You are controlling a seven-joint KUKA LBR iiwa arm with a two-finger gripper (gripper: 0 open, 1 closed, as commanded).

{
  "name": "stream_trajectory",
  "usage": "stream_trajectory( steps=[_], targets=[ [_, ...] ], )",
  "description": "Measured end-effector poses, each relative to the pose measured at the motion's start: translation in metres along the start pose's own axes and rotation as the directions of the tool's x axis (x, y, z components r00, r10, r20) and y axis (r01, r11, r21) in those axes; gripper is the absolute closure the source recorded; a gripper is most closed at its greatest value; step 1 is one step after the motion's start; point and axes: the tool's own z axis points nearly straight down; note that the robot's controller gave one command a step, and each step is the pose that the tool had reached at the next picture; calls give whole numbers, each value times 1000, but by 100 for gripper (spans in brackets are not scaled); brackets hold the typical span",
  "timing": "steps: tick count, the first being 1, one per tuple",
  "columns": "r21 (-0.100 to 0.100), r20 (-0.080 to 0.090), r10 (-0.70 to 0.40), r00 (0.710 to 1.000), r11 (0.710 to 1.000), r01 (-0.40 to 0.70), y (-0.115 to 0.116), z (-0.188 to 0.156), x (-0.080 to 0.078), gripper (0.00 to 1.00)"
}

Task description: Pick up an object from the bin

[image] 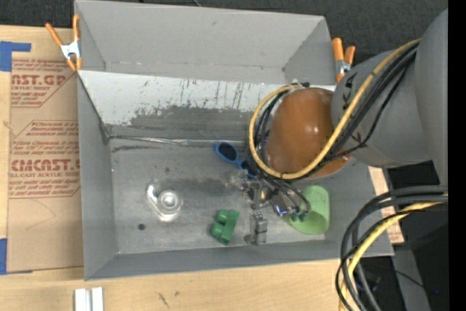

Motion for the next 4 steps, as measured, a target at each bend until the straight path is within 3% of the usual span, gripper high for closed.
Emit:
stream_trajectory(
  steps=[1,2,3,4],
  targets=[
    [4,13,-162,987,987,162,15,31,1,0],
    [3,10,-161,987,987,161,15,31,2,100],
    [6,17,-176,984,984,175,-1,-94,-20,100],
    [12,12,-570,822,822,570,-26,-214,6,100]
  ],
)
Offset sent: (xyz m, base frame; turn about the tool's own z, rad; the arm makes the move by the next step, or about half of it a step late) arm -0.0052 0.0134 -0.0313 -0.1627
